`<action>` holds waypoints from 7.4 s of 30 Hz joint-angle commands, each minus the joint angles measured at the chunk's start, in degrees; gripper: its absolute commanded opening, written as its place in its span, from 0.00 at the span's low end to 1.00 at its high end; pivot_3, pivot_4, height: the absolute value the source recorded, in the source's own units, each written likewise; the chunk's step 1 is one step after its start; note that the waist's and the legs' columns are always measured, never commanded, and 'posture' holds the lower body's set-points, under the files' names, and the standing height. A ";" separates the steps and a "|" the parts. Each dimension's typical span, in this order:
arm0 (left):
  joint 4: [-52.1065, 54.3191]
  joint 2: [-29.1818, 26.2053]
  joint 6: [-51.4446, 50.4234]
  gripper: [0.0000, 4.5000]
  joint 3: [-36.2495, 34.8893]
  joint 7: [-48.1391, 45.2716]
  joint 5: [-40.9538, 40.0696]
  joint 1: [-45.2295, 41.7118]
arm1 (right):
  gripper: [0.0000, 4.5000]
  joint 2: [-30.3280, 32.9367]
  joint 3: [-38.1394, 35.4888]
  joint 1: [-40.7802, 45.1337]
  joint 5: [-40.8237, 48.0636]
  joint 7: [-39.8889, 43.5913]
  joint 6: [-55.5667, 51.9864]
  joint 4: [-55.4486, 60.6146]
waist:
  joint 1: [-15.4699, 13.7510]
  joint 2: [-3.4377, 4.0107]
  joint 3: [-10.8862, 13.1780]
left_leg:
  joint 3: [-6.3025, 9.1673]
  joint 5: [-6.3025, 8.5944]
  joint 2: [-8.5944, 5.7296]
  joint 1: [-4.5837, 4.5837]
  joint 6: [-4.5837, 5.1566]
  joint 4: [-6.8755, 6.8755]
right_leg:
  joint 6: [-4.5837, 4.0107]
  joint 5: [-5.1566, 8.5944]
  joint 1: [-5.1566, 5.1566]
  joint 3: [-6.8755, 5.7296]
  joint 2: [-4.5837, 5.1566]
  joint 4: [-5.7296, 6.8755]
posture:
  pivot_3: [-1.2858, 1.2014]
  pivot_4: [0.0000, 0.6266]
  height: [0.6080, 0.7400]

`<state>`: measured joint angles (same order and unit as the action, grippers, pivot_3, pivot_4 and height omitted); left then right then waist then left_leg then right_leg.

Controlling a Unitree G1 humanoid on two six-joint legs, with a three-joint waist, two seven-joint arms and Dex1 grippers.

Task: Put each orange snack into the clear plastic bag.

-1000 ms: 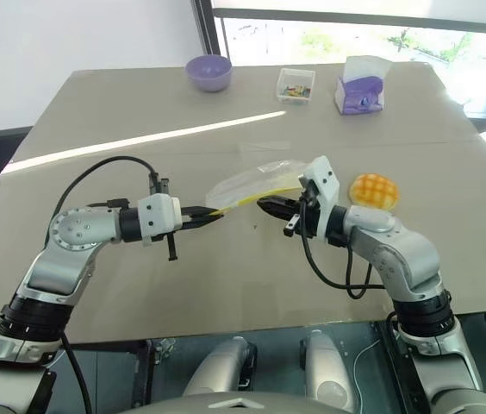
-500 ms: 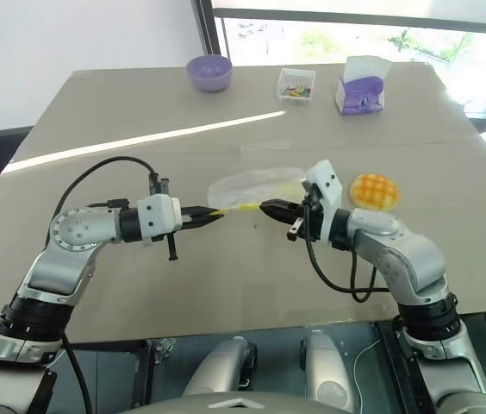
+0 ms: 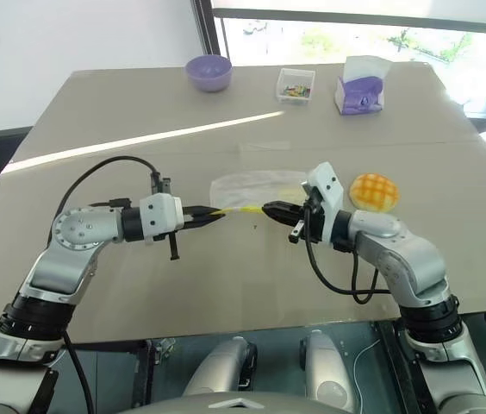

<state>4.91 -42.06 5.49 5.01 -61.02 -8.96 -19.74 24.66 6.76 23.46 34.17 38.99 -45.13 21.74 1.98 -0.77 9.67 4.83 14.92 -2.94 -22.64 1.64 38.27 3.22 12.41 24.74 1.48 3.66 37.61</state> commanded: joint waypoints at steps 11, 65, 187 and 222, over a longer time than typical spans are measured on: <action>0.86 -0.18 -1.27 0.00 -0.98 0.15 -0.92 -1.94 | 0.55 3.91 4.14 1.11 -15.75 1.11 18.18 1.64 | 0.00 0.00 0.00 | -0.02 0.00 0.00 0.00 0.00 0.01 | 0.00 0.00 0.00 0.00 0.00 0.00 | 0.52 0.24 1.00; 1.75 0.80 -1.02 0.00 -0.61 0.50 -0.54 -1.65 | 0.55 7.48 8.03 4.68 -33.87 6.85 35.99 -4.30 | -0.06 0.00 0.00 | -0.02 0.00 -0.01 0.00 -0.01 0.02 | 0.00 0.00 0.00 0.01 -0.01 0.00 | 0.52 0.24 1.00; -8.42 4.53 8.56 0.00 2.54 3.15 6.37 -4.01 | 0.99 -3.06 21.81 13.49 -61.60 -21.98 56.93 -45.35 | 0.40 -0.01 -0.02 | -0.08 -0.10 -0.04 0.10 -0.17 0.01 | -0.01 -0.01 -0.01 0.10 -0.07 0.06 | 0.52 0.24 1.00; -12.82 9.91 3.50 0.00 2.02 11.25 6.78 -9.53 | 0.99 2.09 1.91 1.14 -36.24 -7.09 47.22 -22.47 | -0.08 -0.02 -0.02 | -0.03 -0.01 -0.05 0.07 -0.02 0.03 | -0.01 -0.01 -0.06 0.08 -0.05 0.06 | 0.52 0.24 1.00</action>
<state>-8.02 -31.97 9.35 8.90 -50.84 -1.31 -27.98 25.39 14.58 25.76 -10.14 28.68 6.45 -7.84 1.91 -0.78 9.65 4.80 14.91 -2.99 -22.57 1.63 38.31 3.21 12.40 24.68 1.57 3.61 37.66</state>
